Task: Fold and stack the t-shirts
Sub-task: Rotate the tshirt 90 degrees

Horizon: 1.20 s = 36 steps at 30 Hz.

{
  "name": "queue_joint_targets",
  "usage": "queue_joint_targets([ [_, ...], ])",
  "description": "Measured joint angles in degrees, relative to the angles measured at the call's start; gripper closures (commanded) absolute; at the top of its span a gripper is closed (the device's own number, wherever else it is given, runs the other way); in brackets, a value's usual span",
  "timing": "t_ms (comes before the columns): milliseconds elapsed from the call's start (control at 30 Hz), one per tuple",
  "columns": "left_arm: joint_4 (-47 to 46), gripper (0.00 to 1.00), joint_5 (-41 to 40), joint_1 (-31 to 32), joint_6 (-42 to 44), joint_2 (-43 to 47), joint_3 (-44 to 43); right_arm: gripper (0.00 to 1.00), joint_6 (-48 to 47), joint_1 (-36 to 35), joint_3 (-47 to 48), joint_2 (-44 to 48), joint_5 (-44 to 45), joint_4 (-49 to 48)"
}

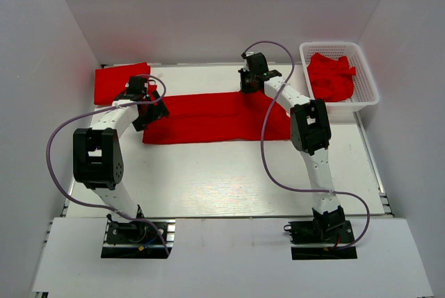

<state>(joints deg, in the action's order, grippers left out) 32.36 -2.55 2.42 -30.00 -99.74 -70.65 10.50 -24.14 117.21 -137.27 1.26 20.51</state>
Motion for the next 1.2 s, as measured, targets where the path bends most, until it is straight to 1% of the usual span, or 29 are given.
queue_joint_targets([
  [100,-0.02,0.00,0.04,0.00,0.00,0.00,0.00,1.00,0.17,0.00,0.00,0.02,-0.70,-0.50],
  [200,-0.02,0.00,0.07,0.00,0.02,0.00,0.00,0.90,0.63,0.02,0.00,0.02,-1.84,-0.61],
  [233,-0.02,0.00,0.07,0.00,0.02,-0.02,0.00,0.79,0.81,0.02,0.00,0.02,-2.08,-0.59],
  [300,-0.02,0.00,0.07,0.00,0.02,-0.02,0.00,0.65,1.18,0.02,0.00,0.02,-2.60,-0.57],
  [367,-0.04,0.00,0.09,0.00,0.11,-0.11,-0.02,0.33,1.44,0.02,0.00,0.02,-3.04,-0.63],
  [400,0.07,0.00,0.09,0.00,0.20,-0.20,-0.11,0.10,1.55,0.02,0.00,0.02,-3.19,-0.63],
  [500,0.48,0.00,0.28,0.00,0.68,-0.59,-1.20,0.10,0.87,0.02,0.00,0.09,-3.43,-0.68],
  [633,0.52,0.00,2.45,0.00,2.97,-2.91,-6.21,0.10,0.92,0.02,-0.09,1.62,-2.93,-0.55],
  [700,0.20,0.00,4.44,0.07,4.63,-4.92,-9.31,0.10,1.14,0.07,-1.84,4.46,-2.36,-0.66],
  [833,-0.48,0.00,10.19,0.42,7.69,-11.52,-17.18,0.10,2.84,0.11,-9.16,14.36,0.20,-0.79],
  [1000,-0.92,0.00,14.27,0.70,10.64,-20.87,-24.28,0.10,6.84,0.50,-19.37,24.37,2.25,-0.09],
  [1133,-0.15,0.00,14.73,0.76,12.87,-25.53,-25.44,0.10,10.95,1.42,-26.84,25.90,2.84,1.18],
  [1200,-0.04,0.00,14.19,0.76,13.49,-25.20,-25.83,0.10,13.16,2.19,-30.58,25.49,2.71,3.02],
])
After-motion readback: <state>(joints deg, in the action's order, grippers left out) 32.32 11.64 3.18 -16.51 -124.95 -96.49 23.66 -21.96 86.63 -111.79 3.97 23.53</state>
